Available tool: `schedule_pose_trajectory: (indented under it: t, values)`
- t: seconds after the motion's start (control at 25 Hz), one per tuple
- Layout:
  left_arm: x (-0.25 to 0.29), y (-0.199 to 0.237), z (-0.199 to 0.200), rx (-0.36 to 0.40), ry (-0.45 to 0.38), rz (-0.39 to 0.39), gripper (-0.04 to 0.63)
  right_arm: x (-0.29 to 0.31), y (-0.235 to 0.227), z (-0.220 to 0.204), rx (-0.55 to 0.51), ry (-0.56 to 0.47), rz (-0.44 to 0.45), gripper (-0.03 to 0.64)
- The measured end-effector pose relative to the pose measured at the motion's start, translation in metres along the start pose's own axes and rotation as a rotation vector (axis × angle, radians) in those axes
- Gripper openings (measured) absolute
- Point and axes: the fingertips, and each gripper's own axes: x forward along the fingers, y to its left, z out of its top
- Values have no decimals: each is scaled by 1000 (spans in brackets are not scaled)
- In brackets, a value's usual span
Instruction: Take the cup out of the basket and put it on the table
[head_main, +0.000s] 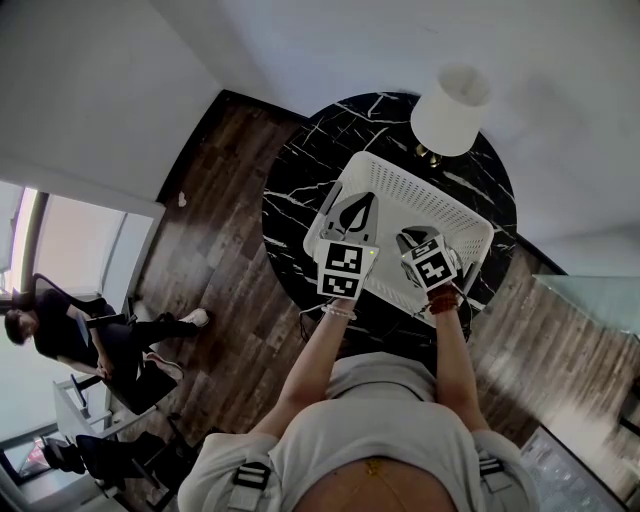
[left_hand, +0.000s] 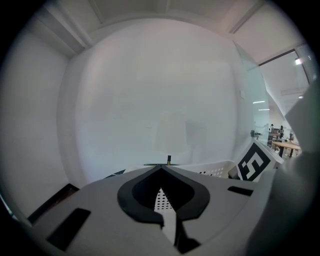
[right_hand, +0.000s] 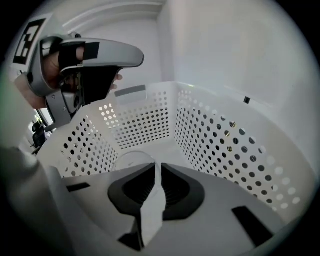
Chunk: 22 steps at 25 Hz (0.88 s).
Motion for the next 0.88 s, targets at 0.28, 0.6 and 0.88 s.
schedule_pose_trajectory:
  t: [0.28, 0.6, 0.88]
  values:
    - [-3, -2, 5, 8, -9, -2, 5, -5, 0, 8, 33, -55, 12, 43]
    - [-10, -2, 8, 11, -20, 4, 5, -15, 5, 19, 14, -78, 4, 43]
    - [-13, -3, 10, 9, -28, 4, 5, -29, 7, 29, -3, -93, -11, 43]
